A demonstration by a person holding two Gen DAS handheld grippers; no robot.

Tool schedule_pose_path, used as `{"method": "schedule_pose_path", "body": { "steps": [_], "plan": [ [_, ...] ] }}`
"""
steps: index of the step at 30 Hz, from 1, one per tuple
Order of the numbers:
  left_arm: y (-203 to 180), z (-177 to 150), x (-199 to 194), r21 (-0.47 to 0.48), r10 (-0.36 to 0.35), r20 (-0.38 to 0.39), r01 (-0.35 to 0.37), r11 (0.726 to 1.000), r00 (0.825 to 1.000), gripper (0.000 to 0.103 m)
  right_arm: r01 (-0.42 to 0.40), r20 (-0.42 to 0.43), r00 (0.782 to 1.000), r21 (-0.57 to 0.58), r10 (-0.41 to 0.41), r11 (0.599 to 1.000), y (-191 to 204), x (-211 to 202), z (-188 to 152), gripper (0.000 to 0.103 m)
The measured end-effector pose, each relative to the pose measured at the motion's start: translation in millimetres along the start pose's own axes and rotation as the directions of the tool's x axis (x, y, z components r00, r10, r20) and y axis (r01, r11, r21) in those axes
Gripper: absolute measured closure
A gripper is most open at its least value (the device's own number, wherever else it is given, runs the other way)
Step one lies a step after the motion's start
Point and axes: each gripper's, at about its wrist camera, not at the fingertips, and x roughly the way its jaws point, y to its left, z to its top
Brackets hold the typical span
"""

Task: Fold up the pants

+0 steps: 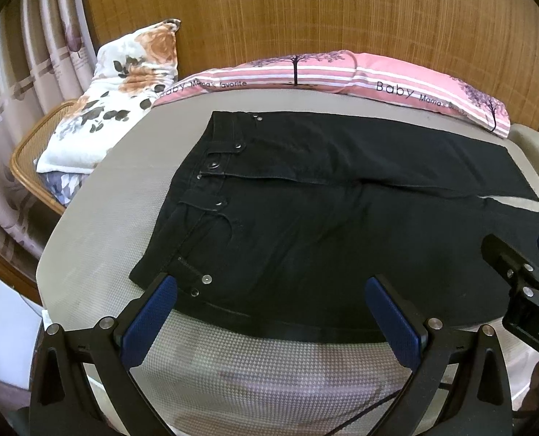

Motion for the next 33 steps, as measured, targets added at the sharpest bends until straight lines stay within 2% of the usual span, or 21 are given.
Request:
{"method": "schedule_pose_path", "body": {
  "steps": [26,33],
  "plan": [
    [-4,8,19,0.025,0.017,-0.034,-0.016,1.000,0.999,0.001,-0.002,-0.017,1.000,0.016,0.002,1.000,-4,13,8,0.000],
    [4,21,28,0.008,-0.009,-0.043,0.010,1.000,0.999,0.001,-0.041,-0.022,0.999,0.034,0.042,0.999,-9,21,14,0.000]
  ]
}}
